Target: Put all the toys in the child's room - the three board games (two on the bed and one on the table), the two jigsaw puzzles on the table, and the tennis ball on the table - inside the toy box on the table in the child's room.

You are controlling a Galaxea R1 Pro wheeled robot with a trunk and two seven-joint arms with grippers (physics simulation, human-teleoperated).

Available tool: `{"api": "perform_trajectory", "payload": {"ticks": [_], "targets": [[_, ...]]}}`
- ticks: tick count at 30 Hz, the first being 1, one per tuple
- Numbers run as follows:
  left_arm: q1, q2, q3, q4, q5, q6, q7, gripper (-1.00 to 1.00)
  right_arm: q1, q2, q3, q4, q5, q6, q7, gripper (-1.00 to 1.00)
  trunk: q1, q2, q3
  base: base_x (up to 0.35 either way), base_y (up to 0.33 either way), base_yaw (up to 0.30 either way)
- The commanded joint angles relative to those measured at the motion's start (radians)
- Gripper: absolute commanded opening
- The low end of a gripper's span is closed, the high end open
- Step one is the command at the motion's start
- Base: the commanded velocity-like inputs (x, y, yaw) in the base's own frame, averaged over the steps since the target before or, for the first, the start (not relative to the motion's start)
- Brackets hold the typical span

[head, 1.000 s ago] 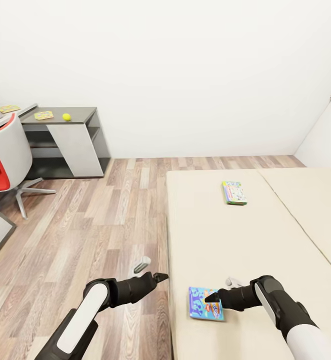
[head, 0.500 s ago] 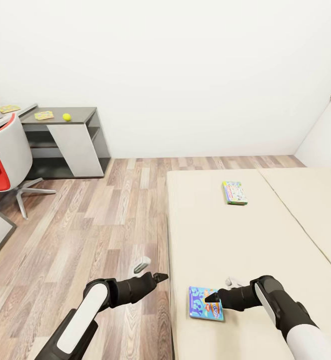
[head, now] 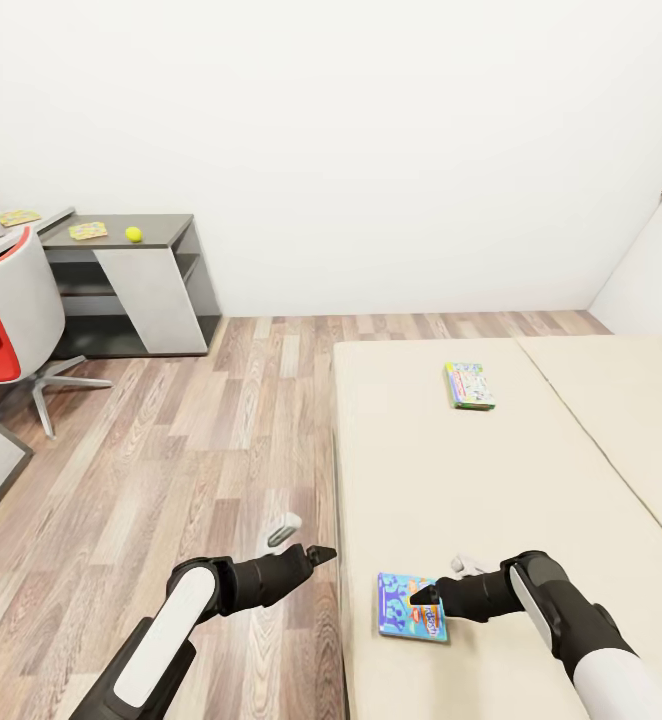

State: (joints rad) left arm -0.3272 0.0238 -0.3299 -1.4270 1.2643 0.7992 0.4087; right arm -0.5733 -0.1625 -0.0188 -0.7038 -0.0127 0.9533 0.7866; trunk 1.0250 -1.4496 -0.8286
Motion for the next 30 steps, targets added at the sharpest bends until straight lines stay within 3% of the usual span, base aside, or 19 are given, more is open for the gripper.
{"api": "perform_trajectory", "payload": {"ticks": [1,30], "targets": [[-0.001,0.001,-0.001,-0.001,0.01,0.0,0.01,1.0,0.0,0.0,-0.002,-0.001,-0.001,0.007,0.002,1.0,0.0,0.0,-0.001,0.0,0.0,0.0],[-0.001,0.001,-0.001,-0.001,0.01,-0.001,0.011,1.0,0.0,0.001,-0.003,0.0,-0.001,0.007,0.002,1.0,0.0,0.0,-0.001,0.0,0.042,0.0]]}}
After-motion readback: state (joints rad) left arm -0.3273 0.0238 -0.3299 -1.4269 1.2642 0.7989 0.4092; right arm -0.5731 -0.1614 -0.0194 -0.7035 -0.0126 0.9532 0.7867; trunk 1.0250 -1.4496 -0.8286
